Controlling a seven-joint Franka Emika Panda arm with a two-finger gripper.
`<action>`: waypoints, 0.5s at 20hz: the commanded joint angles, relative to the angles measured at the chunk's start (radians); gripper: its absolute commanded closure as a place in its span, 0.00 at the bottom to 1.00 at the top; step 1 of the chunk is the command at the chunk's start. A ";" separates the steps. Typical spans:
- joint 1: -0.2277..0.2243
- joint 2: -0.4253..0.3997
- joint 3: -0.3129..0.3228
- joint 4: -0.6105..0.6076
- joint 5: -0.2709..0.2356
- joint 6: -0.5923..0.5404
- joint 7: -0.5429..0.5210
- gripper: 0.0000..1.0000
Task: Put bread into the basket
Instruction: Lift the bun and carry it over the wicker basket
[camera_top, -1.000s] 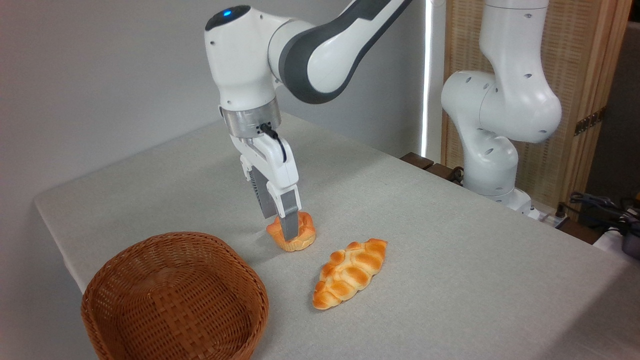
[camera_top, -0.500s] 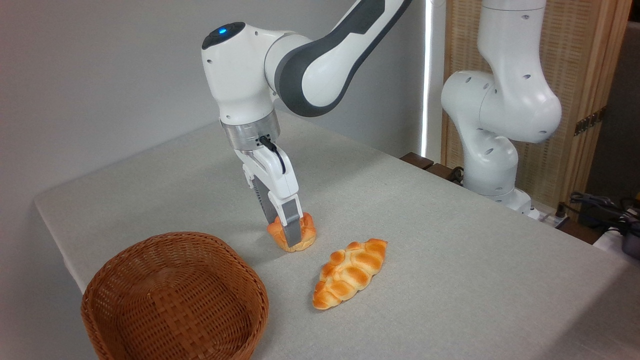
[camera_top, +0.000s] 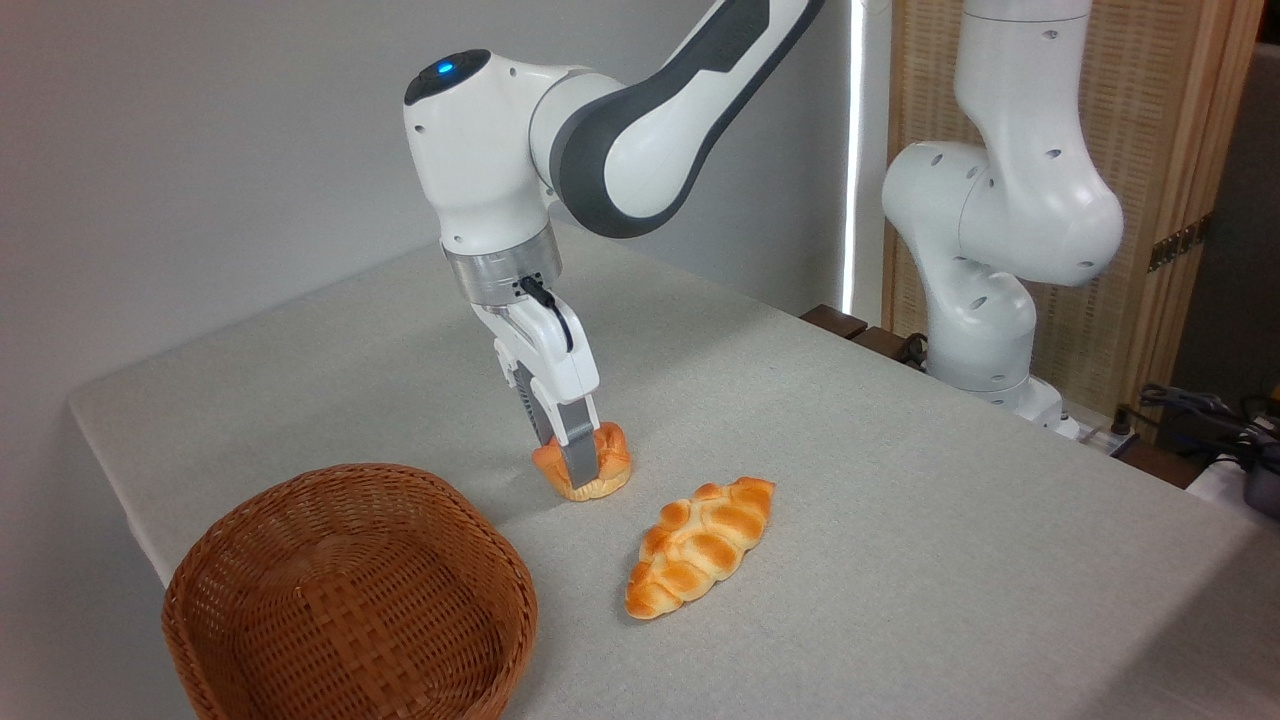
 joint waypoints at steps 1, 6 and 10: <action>0.000 -0.003 0.000 0.000 0.004 -0.003 0.001 0.49; 0.005 -0.009 0.011 0.100 0.004 -0.104 0.002 0.49; 0.011 0.009 0.052 0.236 0.002 -0.134 0.002 0.48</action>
